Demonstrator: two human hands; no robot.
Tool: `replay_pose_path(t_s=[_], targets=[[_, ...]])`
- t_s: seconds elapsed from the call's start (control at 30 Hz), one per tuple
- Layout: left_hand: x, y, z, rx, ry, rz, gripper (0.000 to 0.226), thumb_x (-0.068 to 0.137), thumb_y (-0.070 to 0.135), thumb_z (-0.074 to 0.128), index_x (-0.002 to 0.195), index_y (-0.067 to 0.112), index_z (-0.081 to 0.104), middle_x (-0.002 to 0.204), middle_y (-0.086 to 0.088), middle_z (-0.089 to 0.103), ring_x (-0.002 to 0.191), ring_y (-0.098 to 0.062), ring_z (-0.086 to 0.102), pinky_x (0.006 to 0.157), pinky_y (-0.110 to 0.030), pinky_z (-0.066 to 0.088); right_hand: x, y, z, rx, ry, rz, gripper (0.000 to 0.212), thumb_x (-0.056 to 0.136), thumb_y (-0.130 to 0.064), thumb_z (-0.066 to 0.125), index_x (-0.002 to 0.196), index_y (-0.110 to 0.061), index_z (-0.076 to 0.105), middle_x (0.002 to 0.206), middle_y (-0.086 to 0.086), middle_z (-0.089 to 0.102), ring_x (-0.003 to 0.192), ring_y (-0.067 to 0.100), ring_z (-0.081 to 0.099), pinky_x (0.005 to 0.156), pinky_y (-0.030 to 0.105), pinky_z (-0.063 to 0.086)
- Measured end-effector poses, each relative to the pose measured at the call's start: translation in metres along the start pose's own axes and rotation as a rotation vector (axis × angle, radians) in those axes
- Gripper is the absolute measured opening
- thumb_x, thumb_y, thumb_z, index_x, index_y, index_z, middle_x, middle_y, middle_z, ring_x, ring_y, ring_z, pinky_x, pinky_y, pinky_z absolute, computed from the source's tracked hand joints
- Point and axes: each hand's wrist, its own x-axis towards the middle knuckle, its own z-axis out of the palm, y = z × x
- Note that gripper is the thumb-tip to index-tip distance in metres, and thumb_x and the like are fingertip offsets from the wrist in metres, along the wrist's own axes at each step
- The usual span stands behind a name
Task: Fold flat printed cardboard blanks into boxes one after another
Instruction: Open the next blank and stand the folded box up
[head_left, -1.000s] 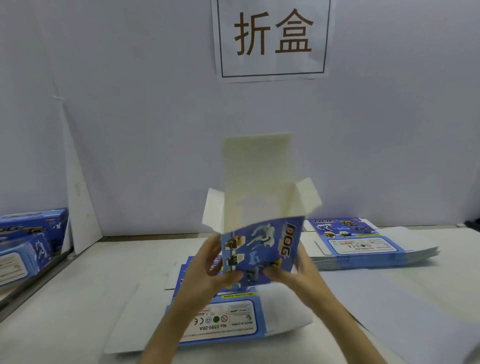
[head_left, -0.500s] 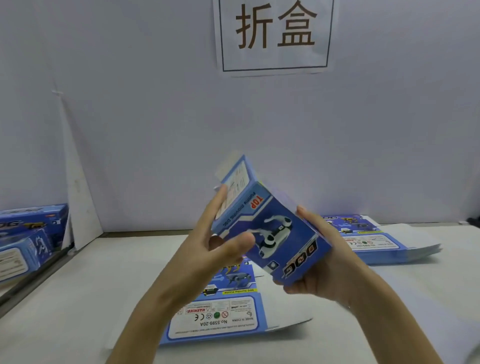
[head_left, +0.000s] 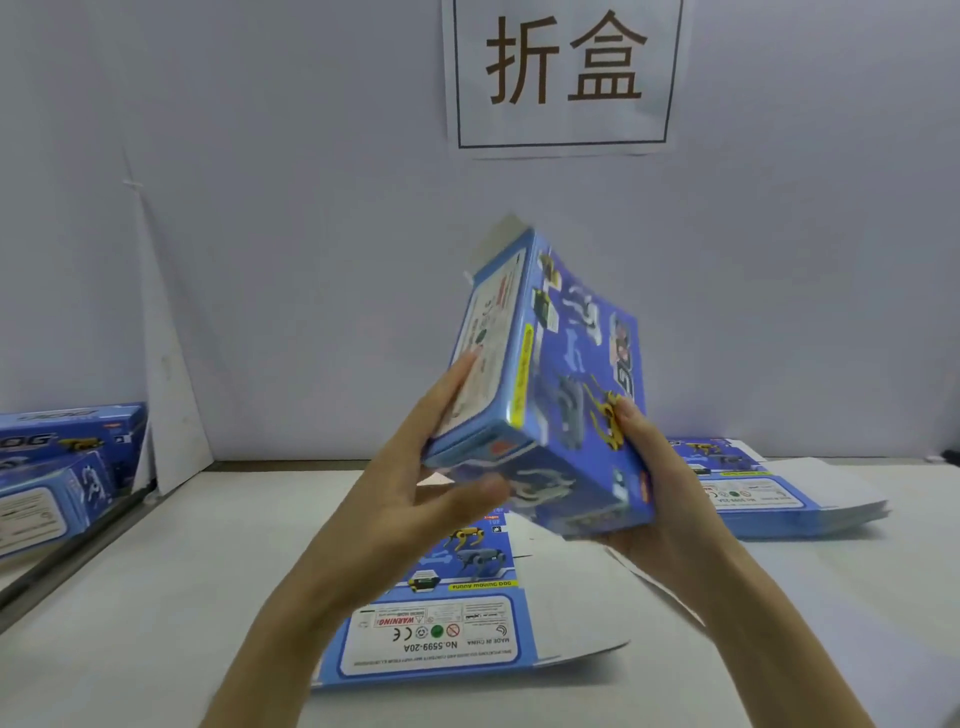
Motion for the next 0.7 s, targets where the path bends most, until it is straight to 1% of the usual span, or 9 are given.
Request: replay_pose_path(t_s=[0.07,0.13,0.17,0.27,0.33,0.43,0.53,0.63,0.7], targets=[[-0.001,0.004,-0.011,-0.011,-0.001,-0.032,0.088,0.062,0.052,0.079,0.135,0.063,0.031,0.14,0.02,0.048,0.113,0.001,0.059,0.079,-0.015,0.052,0.0,0.003,0.003,-0.003,-0.058,-0.136,0.033,0.077,-0.052,0.065,0.099,-0.031,0.076,0.106,0.001,0.074,0.095,0.019,0.071,0.072,0.032,0.058],[-0.005,0.008,-0.02,-0.003,0.014,-0.062,0.101,0.053,0.067,0.078,0.141,0.053,0.03,0.135,0.018,0.054,0.115,-0.003,0.059,0.08,-0.015,0.052,-0.001,0.006,0.004,-0.105,-0.118,-0.258,0.039,0.071,-0.045,0.078,0.106,-0.03,0.072,0.114,0.002,0.071,0.104,0.021,0.068,0.077,0.028,0.057],[-0.008,0.008,-0.024,0.022,0.009,-0.086,0.101,0.053,0.064,0.079,0.14,0.044,0.034,0.127,0.015,0.061,0.11,-0.007,0.063,0.077,-0.016,0.053,-0.003,0.007,0.005,-0.187,-0.139,-0.313,0.04,0.069,-0.036,0.079,0.108,-0.033,0.07,0.114,0.001,0.071,0.104,0.019,0.068,0.077,0.025,0.056],[-0.015,0.002,-0.038,0.225,-0.02,-0.176,0.072,0.056,0.046,0.084,0.118,0.02,0.058,0.099,0.013,0.072,0.09,-0.005,0.069,0.066,-0.012,0.051,-0.005,0.013,0.011,-0.413,-0.153,-0.406,0.046,0.064,-0.03,0.08,0.105,-0.045,0.065,0.111,-0.008,0.071,0.102,0.01,0.067,0.079,0.017,0.052],[-0.02,-0.009,-0.049,0.283,-0.02,-0.233,0.062,0.058,0.038,0.083,0.11,0.011,0.063,0.096,0.013,0.072,0.089,-0.004,0.068,0.065,-0.013,0.051,-0.002,0.022,0.013,-0.554,-0.14,-0.371,0.057,0.063,-0.042,0.082,0.113,-0.05,0.058,0.119,-0.014,0.067,0.11,0.005,0.062,0.089,0.021,0.051],[-0.036,-0.027,-0.067,0.071,0.093,-0.242,0.051,0.056,0.031,0.084,0.103,0.017,0.068,0.096,0.0,0.074,0.088,-0.017,0.071,0.067,-0.021,0.055,0.006,0.039,0.015,-0.666,-0.196,-0.158,0.08,0.072,-0.051,0.075,0.139,-0.052,0.03,0.14,-0.02,0.046,0.123,0.005,0.052,0.094,0.027,0.051],[-0.043,-0.038,-0.106,-0.13,0.394,-0.243,0.036,0.066,0.022,0.083,0.1,0.023,0.072,0.09,-0.002,0.075,0.081,-0.018,0.072,0.067,-0.028,0.057,0.011,0.055,0.011,-0.855,-0.245,0.001,0.081,0.068,-0.05,0.066,0.135,-0.056,0.02,0.136,-0.02,0.039,0.119,0.004,0.05,0.085,0.018,0.052],[-0.026,-0.031,-0.172,-0.356,0.863,-0.151,0.033,0.085,0.02,0.068,0.113,0.022,0.051,0.071,0.007,0.068,0.071,-0.013,0.065,0.081,-0.037,0.057,0.014,0.072,0.002,-0.99,-0.27,0.05,0.069,0.084,-0.036,0.067,0.136,-0.051,0.024,0.132,-0.022,0.042,0.115,0.001,0.053,0.093,0.023,0.05],[-0.014,-0.014,-0.205,-0.596,1.082,-0.122,0.031,0.088,0.039,0.064,0.112,0.026,0.049,0.098,0.003,0.065,0.109,-0.02,0.057,0.087,-0.031,0.048,0.015,0.077,0.001,-1.017,-0.297,0.081,0.061,0.089,-0.03,0.065,0.135,-0.048,0.029,0.122,-0.032,0.044,0.106,-0.009,0.053,0.083,0.012,0.049]])
